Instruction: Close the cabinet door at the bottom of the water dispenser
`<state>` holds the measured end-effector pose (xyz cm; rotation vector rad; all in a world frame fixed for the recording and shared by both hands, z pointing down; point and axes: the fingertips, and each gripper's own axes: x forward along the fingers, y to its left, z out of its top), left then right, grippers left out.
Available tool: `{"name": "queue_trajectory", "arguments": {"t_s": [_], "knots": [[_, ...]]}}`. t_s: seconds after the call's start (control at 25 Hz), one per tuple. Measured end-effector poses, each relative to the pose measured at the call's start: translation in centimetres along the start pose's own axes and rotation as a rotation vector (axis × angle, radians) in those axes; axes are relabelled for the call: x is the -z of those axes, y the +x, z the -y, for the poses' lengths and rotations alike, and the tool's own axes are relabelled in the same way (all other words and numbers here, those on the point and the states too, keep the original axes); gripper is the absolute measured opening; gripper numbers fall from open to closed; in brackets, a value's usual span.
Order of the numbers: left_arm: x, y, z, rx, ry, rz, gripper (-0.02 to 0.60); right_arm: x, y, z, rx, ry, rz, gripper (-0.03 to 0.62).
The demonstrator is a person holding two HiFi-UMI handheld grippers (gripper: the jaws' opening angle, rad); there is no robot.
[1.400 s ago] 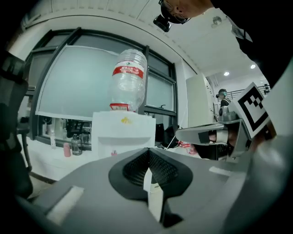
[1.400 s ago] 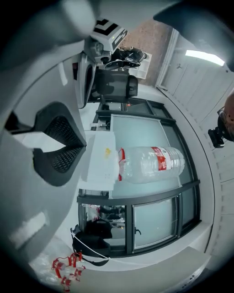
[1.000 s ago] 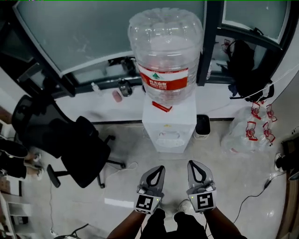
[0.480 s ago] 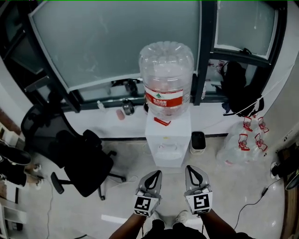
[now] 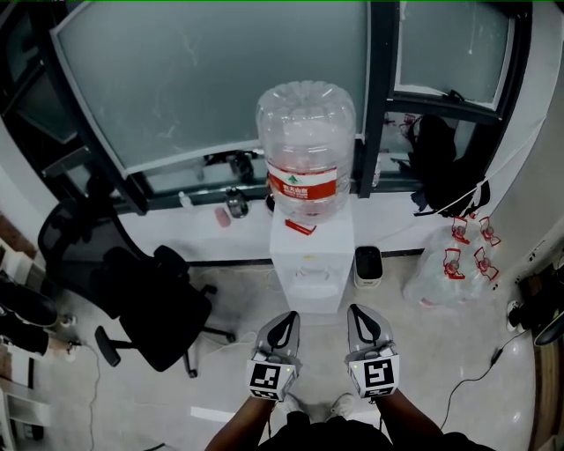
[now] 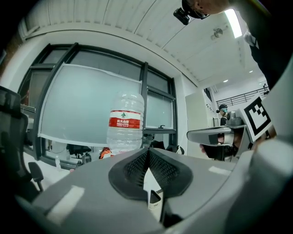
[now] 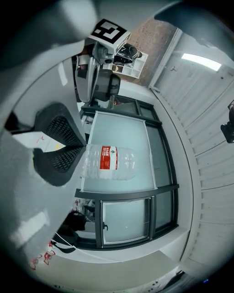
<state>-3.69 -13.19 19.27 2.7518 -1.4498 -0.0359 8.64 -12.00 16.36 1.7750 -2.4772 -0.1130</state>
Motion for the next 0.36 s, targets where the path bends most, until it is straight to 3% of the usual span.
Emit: {"name": "queue_trajectory", "arguments": {"t_s": [0.36], "knots": [[-0.44, -0.38, -0.84, -0.008, -0.001, 0.009, 0.02, -0.05, 0.09, -0.52, 0.002, -0.04, -0.007, 0.003]]}}
